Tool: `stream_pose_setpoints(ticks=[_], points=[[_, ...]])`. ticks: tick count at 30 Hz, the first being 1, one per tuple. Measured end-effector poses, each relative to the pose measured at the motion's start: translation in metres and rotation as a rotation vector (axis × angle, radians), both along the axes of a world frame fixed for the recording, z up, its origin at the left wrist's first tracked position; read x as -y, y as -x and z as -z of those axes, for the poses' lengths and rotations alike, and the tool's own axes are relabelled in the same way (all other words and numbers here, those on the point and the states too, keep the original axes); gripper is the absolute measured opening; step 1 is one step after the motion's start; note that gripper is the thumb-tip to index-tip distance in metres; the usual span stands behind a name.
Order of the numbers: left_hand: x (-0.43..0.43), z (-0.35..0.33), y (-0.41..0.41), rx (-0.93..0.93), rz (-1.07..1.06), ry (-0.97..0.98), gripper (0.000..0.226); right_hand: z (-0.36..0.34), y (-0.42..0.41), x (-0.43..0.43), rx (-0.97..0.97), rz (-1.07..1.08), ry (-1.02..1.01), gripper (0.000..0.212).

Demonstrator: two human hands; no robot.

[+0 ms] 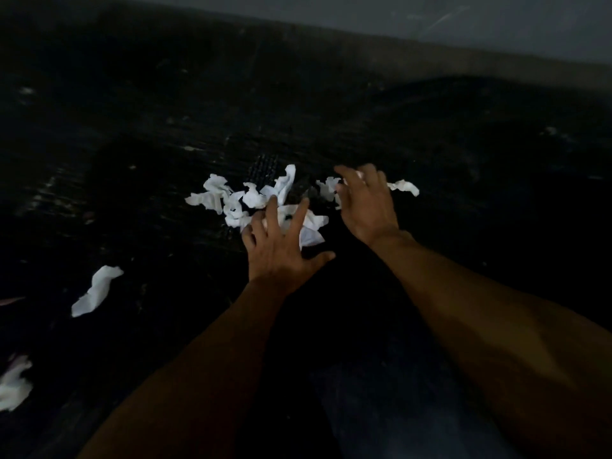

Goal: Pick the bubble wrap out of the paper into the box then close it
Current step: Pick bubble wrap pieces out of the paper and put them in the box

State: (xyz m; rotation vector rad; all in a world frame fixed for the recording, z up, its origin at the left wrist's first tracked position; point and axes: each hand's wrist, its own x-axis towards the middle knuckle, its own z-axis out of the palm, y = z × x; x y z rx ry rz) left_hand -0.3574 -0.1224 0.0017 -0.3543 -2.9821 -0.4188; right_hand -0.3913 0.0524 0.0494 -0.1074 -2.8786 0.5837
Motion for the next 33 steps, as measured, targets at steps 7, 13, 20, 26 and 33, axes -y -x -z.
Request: stream_pose_setpoints(ticks=[7,13,20,26,33], points=[[0.004,0.042,0.028,-0.177,0.178,-0.146,0.039,0.060,0.030,0.013,0.145,-0.043,0.006,0.041],[0.008,0.033,0.025,-0.198,0.087,-0.361,0.021,0.049,0.022,0.021,0.024,0.048,0.239,0.016],[0.012,-0.028,0.021,-0.059,-0.111,-0.760,0.024,0.026,-0.008,0.005,-0.078,0.183,0.254,0.018],[0.005,-0.058,0.042,-0.108,-0.109,-0.632,0.056,0.007,-0.006,-0.032,-0.114,0.274,0.151,0.007],[0.006,0.000,0.042,0.059,0.008,-0.273,0.054,0.028,0.021,-0.058,-0.064,0.295,0.074,0.017]])
